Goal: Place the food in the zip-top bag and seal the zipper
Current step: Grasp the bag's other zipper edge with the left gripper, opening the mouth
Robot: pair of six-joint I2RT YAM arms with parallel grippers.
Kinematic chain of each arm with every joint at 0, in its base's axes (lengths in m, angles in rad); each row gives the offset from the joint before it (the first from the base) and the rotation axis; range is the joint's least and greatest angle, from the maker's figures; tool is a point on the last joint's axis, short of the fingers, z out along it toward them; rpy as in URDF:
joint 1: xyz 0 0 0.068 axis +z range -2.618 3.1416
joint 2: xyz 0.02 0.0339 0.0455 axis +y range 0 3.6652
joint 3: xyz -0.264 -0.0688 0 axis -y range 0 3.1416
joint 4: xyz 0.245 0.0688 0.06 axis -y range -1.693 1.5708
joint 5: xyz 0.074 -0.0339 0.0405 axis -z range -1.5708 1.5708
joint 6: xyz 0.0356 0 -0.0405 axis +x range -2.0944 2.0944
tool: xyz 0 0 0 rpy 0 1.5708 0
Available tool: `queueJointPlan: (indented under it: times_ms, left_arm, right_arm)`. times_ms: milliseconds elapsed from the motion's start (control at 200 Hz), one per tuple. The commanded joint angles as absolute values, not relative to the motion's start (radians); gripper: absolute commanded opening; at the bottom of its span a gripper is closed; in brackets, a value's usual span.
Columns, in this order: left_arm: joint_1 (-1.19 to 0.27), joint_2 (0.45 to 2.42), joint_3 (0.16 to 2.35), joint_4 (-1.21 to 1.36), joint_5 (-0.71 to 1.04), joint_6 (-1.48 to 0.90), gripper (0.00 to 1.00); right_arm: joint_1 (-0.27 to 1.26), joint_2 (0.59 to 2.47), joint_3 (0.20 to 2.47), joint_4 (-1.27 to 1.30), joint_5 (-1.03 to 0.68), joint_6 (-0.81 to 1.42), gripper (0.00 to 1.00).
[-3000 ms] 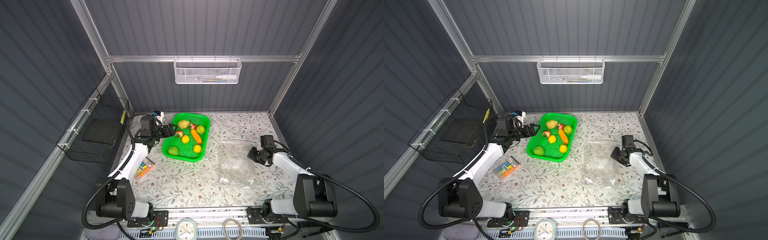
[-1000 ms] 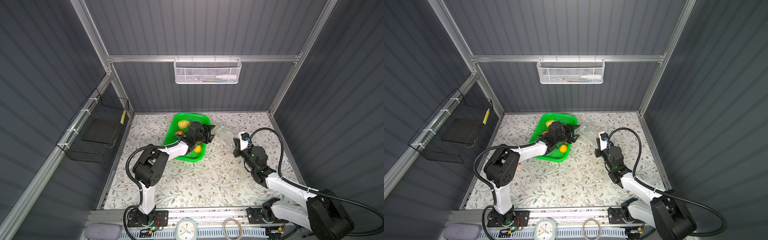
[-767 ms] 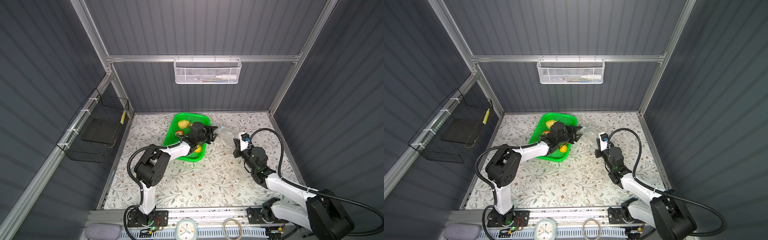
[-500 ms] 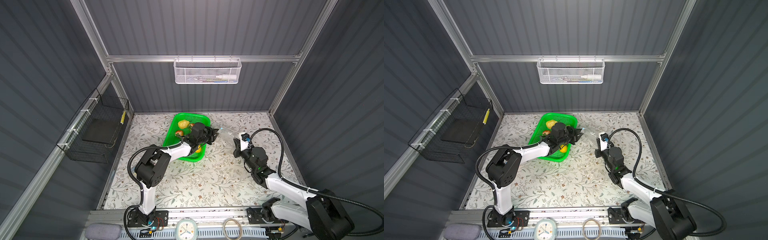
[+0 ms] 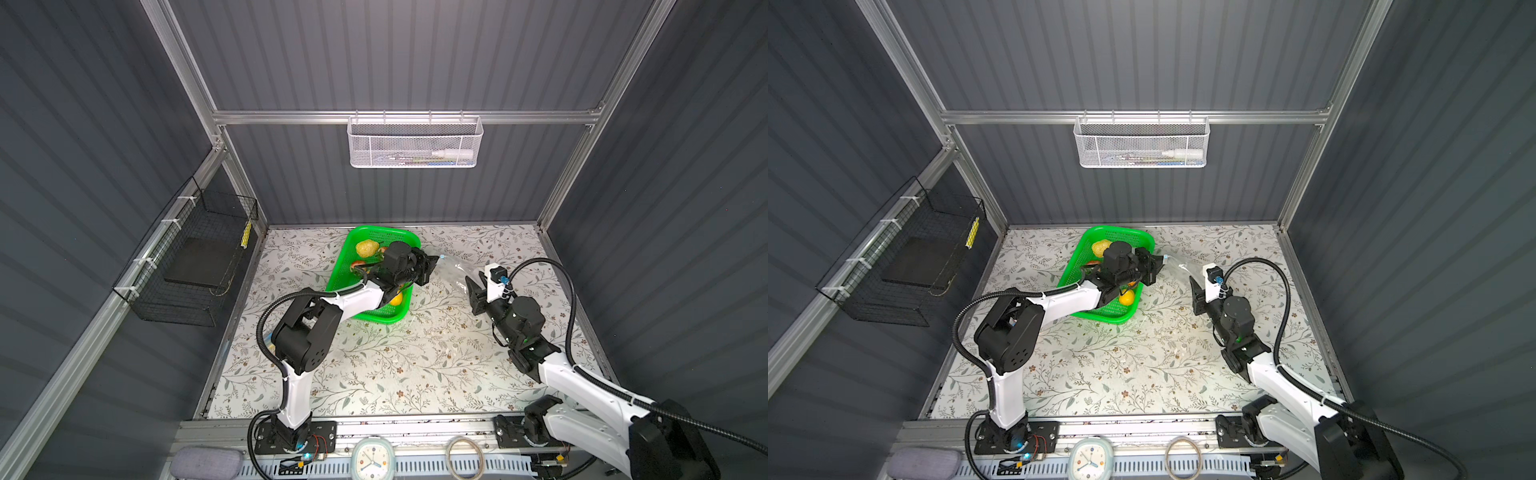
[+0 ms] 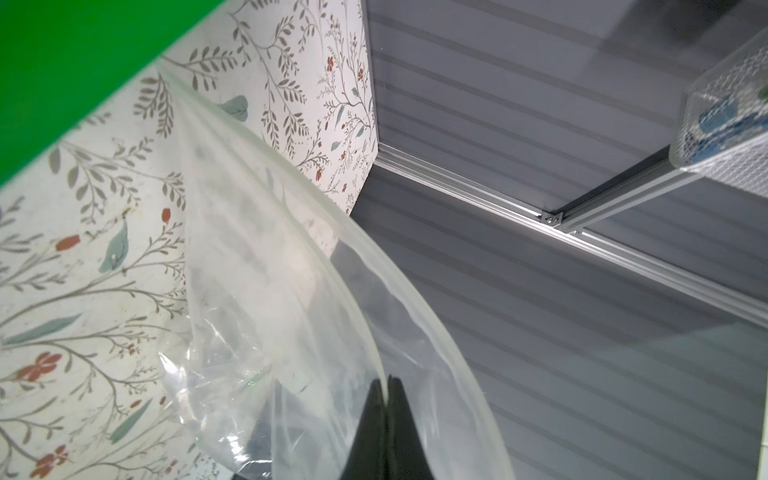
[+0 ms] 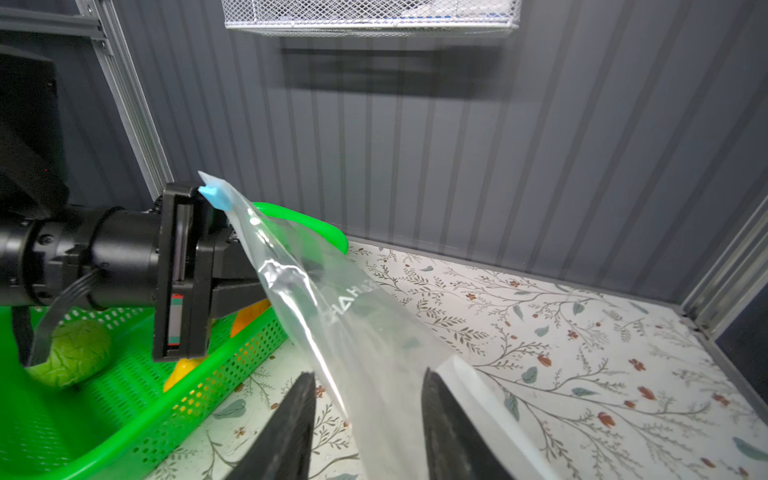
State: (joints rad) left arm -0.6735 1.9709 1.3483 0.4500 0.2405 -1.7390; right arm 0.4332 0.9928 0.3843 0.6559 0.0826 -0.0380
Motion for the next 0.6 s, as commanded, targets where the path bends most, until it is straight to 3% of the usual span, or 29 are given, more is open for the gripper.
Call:
queueJointPlan:
  times_ms: [0,295,470,545,595]
  left_arm:
    - [-0.642,1.925,1.445,0.318,0.199,-1.541,0.00]
    - [-0.624,1.896,1.604,0.181,0.219,-1.206,0.00]
    - [-0.633,1.849,1.642,0.125,0.201,-0.966,0.00]
    - [-0.646,1.824,1.643,0.090,0.194,-0.865,0.00]
    - [-0.658,1.808,1.643,0.055,0.188,-0.800,0.00]
  right_arm:
    - [0.436,0.930,0.387,0.570,0.080,-0.039,0.54]
    - [0.436,0.773,0.575,0.204,0.007,0.058,0.75]
    - [0.434,0.774,0.711,0.066,0.039,0.097,0.84]
    - [0.434,0.793,0.756,0.033,0.028,0.122,0.98]
    - [0.434,0.817,0.788,0.007,0.029,0.155,0.99]
